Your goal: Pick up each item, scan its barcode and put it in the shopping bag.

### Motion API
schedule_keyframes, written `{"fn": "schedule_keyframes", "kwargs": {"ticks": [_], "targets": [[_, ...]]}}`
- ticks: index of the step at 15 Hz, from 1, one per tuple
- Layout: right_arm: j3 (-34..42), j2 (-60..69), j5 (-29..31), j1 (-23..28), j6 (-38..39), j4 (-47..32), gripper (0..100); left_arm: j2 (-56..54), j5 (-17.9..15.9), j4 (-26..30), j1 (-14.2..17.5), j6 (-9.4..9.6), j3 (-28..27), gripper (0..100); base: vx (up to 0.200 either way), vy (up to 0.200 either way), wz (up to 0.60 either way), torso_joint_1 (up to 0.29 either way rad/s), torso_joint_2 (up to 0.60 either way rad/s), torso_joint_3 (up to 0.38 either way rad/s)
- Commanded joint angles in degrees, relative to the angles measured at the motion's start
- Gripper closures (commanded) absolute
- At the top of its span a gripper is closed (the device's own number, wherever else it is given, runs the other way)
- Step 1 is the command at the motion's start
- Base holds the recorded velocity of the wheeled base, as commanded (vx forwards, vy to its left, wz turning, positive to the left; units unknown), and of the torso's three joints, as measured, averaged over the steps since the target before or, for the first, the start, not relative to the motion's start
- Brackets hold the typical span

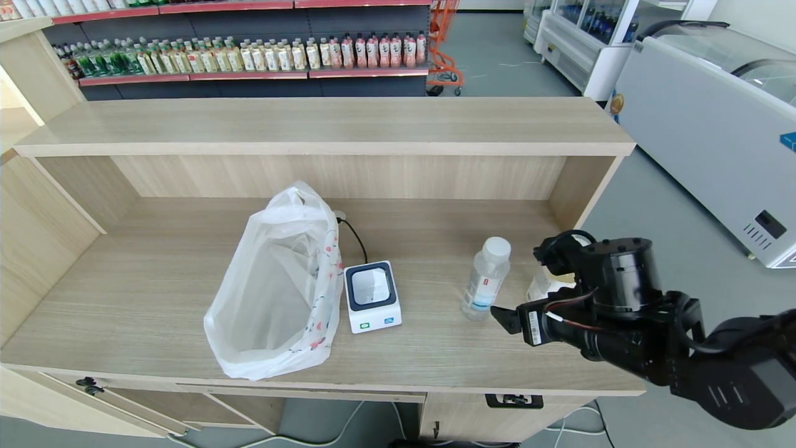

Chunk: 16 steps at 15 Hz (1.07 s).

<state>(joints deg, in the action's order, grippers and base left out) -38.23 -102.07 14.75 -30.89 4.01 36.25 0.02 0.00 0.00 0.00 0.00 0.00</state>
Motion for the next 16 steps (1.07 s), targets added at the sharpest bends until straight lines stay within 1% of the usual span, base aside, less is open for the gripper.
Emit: {"fn": "schedule_keyframes", "kwargs": {"ticks": [1, 2, 4, 5, 6, 12, 16], "targets": [[-1.85, -6.65, 2.04, -0.75, -0.06, 3.91, 0, -0.02, 0.00, 0.00, 0.00, 0.00, 0.00, 0, 0.000, 0.000, 0.00, 0.000, 0.00, 0.000], [-2.11, -7.35, 2.04, -0.75, -0.06, 4.88, 0, -0.02, 0.00, 0.00, 0.00, 0.00, 0.00, 0, 0.000, 0.000, 0.00, 0.000, 0.00, 0.000], [-4.05, -11.48, 2.12, -0.84, -0.14, 10.33, 0, -0.02, 0.00, 0.00, 0.00, 0.00, 0.00, 0, 0.000, 0.000, 0.00, 0.000, 0.00, 0.000], [-4.22, -12.36, 2.12, -0.93, -0.14, 11.82, 0, -0.02, 0.00, 0.00, 0.00, 0.00, 0.00, 0, 0.000, 0.000, 0.00, 0.000, 0.00, 0.000], [-5.10, -14.30, 2.12, -1.80, -0.23, 14.90, 0, -0.02, 0.00, 0.00, 0.00, 0.00, 0.00, 0, 0.000, 0.000, 0.00, 0.000, 0.00, 0.000], [-9.41, -18.87, 1.95, -3.56, -0.41, 18.15, 0, 0.06, 0.00, 0.00, 0.00, 0.00, 0.00, 0, 0.000, 0.000, 0.00, 0.000, 0.00, 0.000], [-11.16, -20.80, 1.95, -3.65, -3.48, 19.29, 0, -0.02, 0.00, 0.00, 0.00, 0.00, 0.00, 0, 0.000, 0.000, 0.00, 0.000, 0.00, 0.000]]}}
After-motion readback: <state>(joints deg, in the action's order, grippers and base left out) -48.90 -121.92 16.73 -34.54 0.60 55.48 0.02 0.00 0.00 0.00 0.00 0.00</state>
